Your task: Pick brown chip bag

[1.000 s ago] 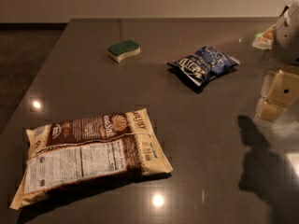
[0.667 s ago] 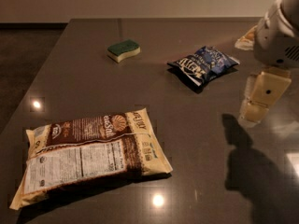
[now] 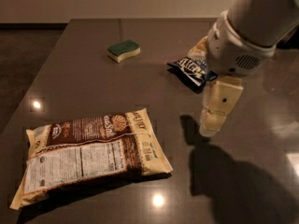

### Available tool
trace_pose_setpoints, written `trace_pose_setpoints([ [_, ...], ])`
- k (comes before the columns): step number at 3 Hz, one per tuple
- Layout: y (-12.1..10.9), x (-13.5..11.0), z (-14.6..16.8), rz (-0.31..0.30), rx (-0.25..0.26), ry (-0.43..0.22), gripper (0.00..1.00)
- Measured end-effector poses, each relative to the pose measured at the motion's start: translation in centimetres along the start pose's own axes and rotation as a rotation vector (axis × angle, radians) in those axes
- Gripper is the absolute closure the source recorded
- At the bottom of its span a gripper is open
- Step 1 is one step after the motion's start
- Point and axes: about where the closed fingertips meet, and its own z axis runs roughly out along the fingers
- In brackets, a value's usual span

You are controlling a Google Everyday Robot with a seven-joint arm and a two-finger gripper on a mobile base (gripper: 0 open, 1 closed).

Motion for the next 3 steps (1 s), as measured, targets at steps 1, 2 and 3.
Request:
trace_pose_setpoints([
  [1, 1.5, -4.0, 2.7, -0.072, -0.06, -0.05, 0.0],
  [2, 3.4, -7.7, 5.9, -0.14, -0.109, -0.083, 0.0],
  [3, 4.9, -10.5, 8.8, -0.188, -0.149, -0.089, 0.0],
])
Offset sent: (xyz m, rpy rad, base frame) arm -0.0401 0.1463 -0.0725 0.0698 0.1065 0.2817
